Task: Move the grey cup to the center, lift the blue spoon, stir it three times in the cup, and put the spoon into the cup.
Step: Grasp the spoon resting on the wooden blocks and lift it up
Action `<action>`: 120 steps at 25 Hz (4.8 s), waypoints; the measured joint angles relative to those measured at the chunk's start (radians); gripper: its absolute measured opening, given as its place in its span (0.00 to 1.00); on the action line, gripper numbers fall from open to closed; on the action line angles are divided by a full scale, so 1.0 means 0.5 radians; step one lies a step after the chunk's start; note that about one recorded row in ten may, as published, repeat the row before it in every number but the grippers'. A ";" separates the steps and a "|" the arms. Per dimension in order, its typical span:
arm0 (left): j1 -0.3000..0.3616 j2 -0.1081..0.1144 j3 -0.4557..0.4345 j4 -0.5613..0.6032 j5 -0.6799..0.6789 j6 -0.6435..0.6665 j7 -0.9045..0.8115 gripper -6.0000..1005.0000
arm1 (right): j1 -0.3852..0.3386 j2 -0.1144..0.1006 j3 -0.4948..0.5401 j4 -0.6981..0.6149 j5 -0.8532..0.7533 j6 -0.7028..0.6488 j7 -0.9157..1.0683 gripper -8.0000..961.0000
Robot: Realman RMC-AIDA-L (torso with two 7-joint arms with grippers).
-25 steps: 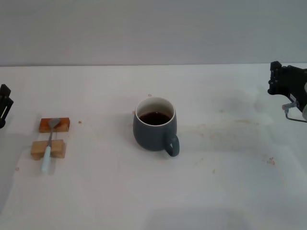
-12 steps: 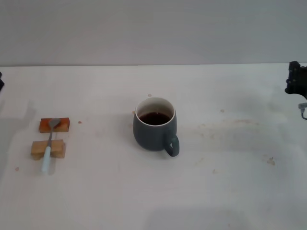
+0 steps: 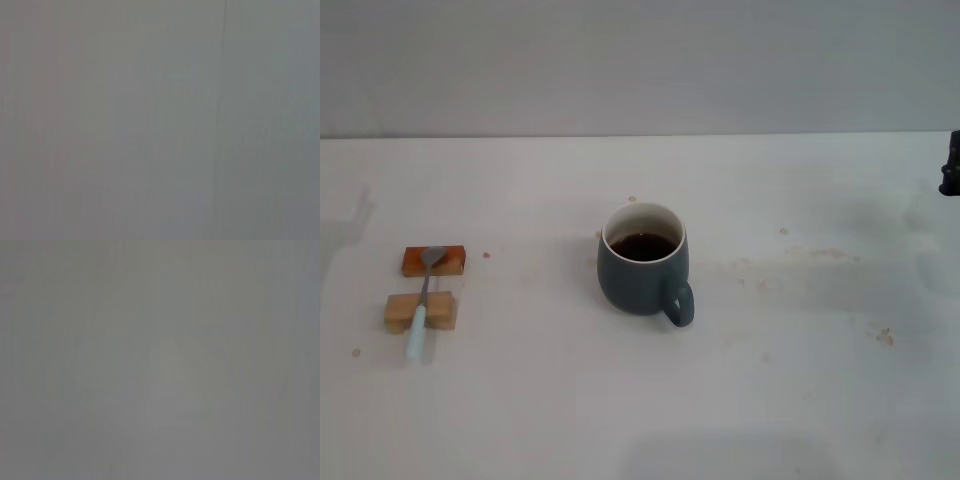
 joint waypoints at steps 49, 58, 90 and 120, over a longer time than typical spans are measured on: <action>1.085 0.003 -1.187 -1.942 1.443 -1.135 0.443 0.78 | 0.092 0.012 0.048 0.011 0.000 0.087 -0.054 0.01; 1.369 -0.247 -1.136 -2.158 1.512 -1.246 0.610 0.78 | 0.128 0.012 0.048 0.006 0.000 0.105 -0.056 0.01; 1.335 -0.293 -0.103 -1.606 0.414 -0.401 1.197 0.74 | 0.159 -0.026 0.052 0.055 0.000 0.120 -0.059 0.01; 1.000 -0.299 0.541 -1.287 -0.472 0.018 1.444 0.72 | -0.464 0.087 0.535 0.675 0.000 0.150 -0.215 0.02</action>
